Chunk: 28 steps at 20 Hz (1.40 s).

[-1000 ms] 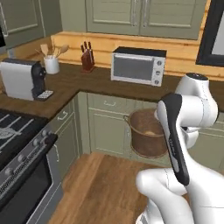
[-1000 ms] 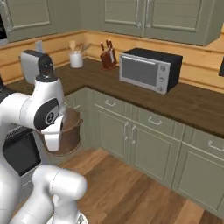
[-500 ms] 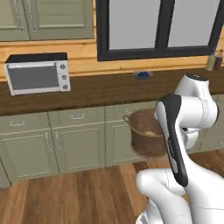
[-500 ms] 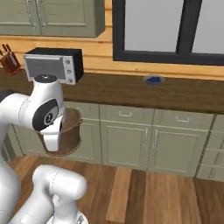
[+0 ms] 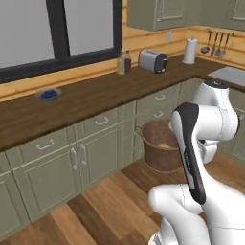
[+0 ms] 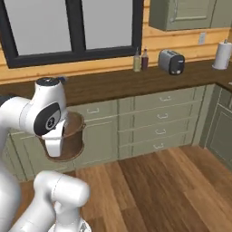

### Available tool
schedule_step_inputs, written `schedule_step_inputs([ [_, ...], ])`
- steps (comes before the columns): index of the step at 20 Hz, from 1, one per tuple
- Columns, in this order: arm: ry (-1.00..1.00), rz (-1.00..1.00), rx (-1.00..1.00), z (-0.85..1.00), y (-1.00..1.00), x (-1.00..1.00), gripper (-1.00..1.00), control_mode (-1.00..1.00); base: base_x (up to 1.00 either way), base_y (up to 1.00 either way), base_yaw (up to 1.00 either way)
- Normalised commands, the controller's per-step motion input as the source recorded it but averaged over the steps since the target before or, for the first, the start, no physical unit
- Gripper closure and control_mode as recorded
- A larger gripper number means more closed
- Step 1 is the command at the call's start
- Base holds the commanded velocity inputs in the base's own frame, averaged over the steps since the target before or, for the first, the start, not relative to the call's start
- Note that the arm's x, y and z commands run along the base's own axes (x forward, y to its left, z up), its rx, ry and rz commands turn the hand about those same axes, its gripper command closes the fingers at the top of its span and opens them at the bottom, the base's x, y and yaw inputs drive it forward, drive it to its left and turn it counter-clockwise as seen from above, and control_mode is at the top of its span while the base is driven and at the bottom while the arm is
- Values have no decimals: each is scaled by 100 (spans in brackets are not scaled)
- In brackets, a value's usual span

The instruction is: Open the cabinet, pick up the bread from the cabinet and place it in the basket. Then move the basket to the dining counter.

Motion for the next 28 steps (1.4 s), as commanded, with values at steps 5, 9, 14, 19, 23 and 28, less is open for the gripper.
schedule_step_inputs([
  [5,0,0,0,0,0,0,100,100,0,-80,-76],
  [9,0,0,0,0,0,0,100,100,0,-77,-77],
  [14,0,0,0,0,0,0,100,100,0,-72,-80],
  [19,0,0,0,0,0,0,100,100,0,-67,-81],
  [23,0,0,0,0,0,0,100,100,0,-59,-80],
  [28,0,0,0,0,0,0,100,100,0,-60,-80],
])
